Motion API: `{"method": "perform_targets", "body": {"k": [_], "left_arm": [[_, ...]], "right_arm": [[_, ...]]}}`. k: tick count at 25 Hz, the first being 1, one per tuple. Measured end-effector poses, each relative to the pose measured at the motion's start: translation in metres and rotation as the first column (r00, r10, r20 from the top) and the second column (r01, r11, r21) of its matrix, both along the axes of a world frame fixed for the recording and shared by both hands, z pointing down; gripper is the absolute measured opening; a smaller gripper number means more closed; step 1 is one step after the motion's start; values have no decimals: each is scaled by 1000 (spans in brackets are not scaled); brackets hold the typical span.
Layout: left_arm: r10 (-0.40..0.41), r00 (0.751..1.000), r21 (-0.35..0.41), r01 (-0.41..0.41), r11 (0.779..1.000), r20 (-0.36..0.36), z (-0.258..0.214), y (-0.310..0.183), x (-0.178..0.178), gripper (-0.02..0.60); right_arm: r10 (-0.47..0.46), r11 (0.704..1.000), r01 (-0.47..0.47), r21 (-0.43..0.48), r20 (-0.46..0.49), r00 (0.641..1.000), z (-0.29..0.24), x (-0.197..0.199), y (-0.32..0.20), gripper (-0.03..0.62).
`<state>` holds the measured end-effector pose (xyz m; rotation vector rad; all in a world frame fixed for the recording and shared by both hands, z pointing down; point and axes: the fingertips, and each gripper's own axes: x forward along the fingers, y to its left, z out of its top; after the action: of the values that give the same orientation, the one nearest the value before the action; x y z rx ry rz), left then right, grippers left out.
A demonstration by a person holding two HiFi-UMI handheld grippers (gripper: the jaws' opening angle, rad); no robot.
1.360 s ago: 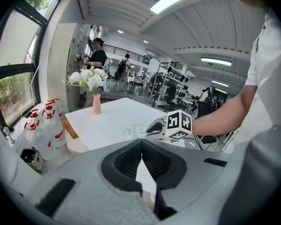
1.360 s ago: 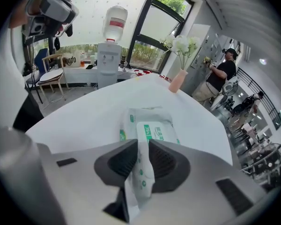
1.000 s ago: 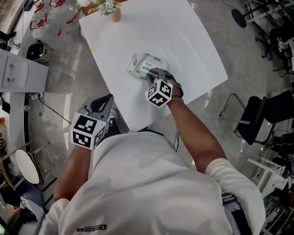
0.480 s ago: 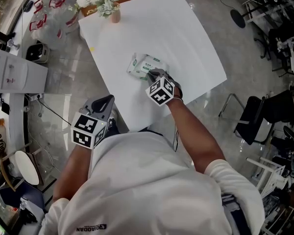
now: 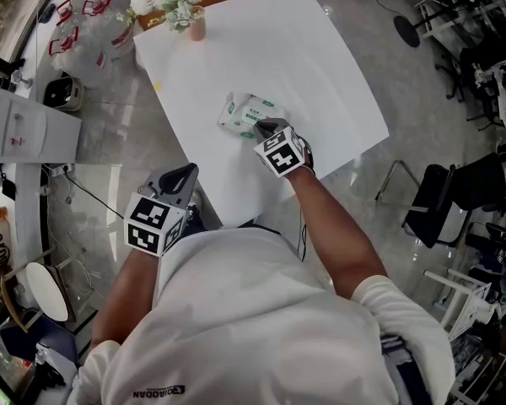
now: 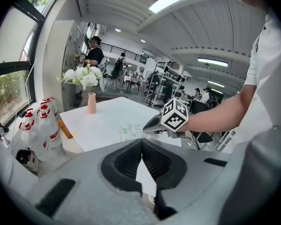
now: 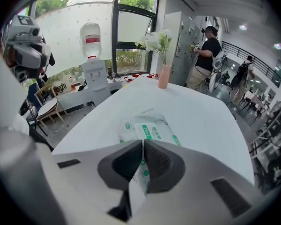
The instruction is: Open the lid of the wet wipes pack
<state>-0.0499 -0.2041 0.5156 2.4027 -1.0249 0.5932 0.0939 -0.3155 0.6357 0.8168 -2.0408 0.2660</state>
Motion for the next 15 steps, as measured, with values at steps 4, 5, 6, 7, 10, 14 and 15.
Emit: {"method": "perform_targets", "body": {"k": [4, 5, 6, 7, 10, 14, 15], "left_arm": [[4, 1000, 0, -4, 1000, -4, 0, 0, 0, 8], [4, 1000, 1, -4, 1000, -4, 0, 0, 0, 8], [5, 1000, 1, -5, 1000, -4, 0, 1, 0, 9], [5, 1000, 2, -5, 1000, -5, 0, 1, 0, 9], [4, 1000, 5, -4, 1000, -8, -2, 1, 2, 9], [7, 1000, 11, -7, 1000, -6, -3, -1, 3, 9], [6, 1000, 12, -6, 1000, -6, -3, -1, 2, 9]], "right_arm": [[31, 999, -32, 35, 40, 999, -15, -1, -11, 14], [30, 998, -32, 48, 45, 999, -20, -1, -14, 14], [27, 998, -29, 56, 41, 999, -23, 0, -16, 14], [25, 998, -27, 61, 32, 999, -24, 2, -16, 14], [21, 996, -21, 81, -7, 1000, -25, 9, -18, 15], [14, 993, -11, 119, -28, 999, -29, 11, -24, 18], [14, 992, -9, 129, -33, 999, -29, 11, -26, 20]]}}
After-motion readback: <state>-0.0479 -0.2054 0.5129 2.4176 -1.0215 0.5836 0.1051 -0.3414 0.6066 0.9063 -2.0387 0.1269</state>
